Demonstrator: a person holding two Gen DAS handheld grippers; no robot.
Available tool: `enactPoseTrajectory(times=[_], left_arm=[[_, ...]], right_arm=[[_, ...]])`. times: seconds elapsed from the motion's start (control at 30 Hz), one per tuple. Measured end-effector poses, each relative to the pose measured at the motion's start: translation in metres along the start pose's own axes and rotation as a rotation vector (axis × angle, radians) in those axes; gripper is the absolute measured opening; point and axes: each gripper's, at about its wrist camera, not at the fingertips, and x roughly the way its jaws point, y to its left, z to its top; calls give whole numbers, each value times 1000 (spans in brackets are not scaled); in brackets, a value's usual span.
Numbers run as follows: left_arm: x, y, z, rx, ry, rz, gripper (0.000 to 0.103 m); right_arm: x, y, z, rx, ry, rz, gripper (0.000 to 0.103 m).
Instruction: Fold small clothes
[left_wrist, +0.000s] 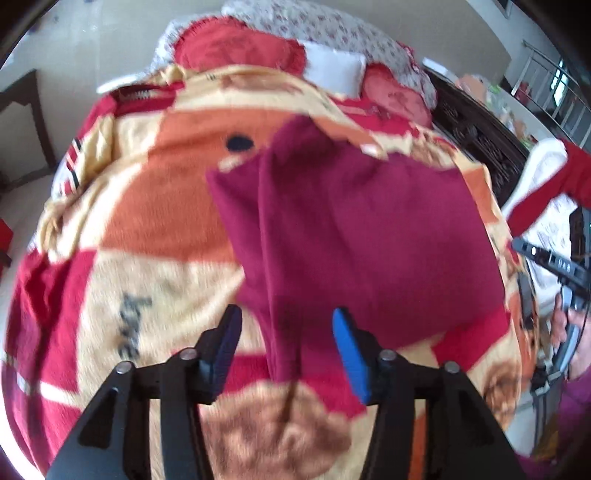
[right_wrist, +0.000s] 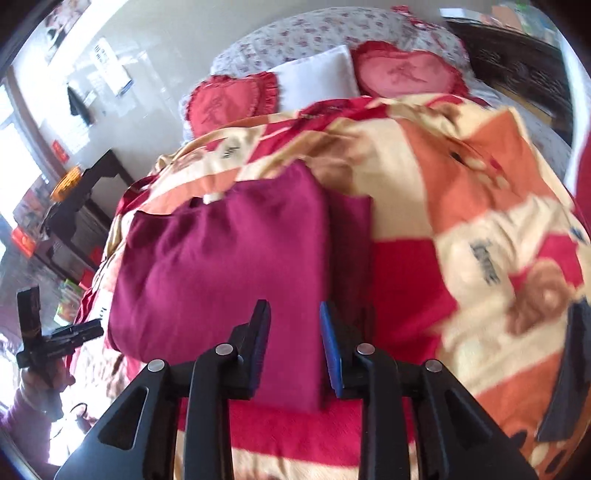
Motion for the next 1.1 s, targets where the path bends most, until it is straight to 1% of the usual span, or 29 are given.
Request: enactPoseTrajectory(times=[0.07, 0.13, 0.2, 0.33, 0.47, 0.57, 0.7, 0.77, 0.83, 0.93, 1.1], left_arm=[[3, -4, 16, -10, -29, 21, 63], [9, -8, 32, -22, -53, 46, 63], [22, -13, 52, -30, -61, 74, 63], [53, -11, 80, -63, -50, 135, 63], [84, -4, 97, -81, -26, 194, 63], [102, 5, 103, -99, -9, 207, 63], [117, 10, 109, -96, -6, 218, 65], [120, 9, 109, -85, -12, 225, 67], [124, 8, 110, -75, -13, 230, 67], [125, 9, 110, -86, -17, 228, 68], [121, 8, 109, -95, -21, 229, 68]], right_arm=[[16, 16, 13, -44, 1, -1, 9], [30, 22, 24, -62, -7, 0, 9], [50, 27, 40, -61, -10, 1, 9], [77, 31, 67, -73, -31, -40, 9], [99, 25, 89, -66, -51, -80, 9], [114, 14, 98, -56, -59, -128, 9], [134, 0, 100, -23, -36, -125, 8], [140, -3, 99, -28, -48, -128, 8], [142, -5, 98, -29, -67, -126, 8], [142, -6, 96, -27, -83, -118, 8], [138, -3, 97, -19, -70, -120, 9]])
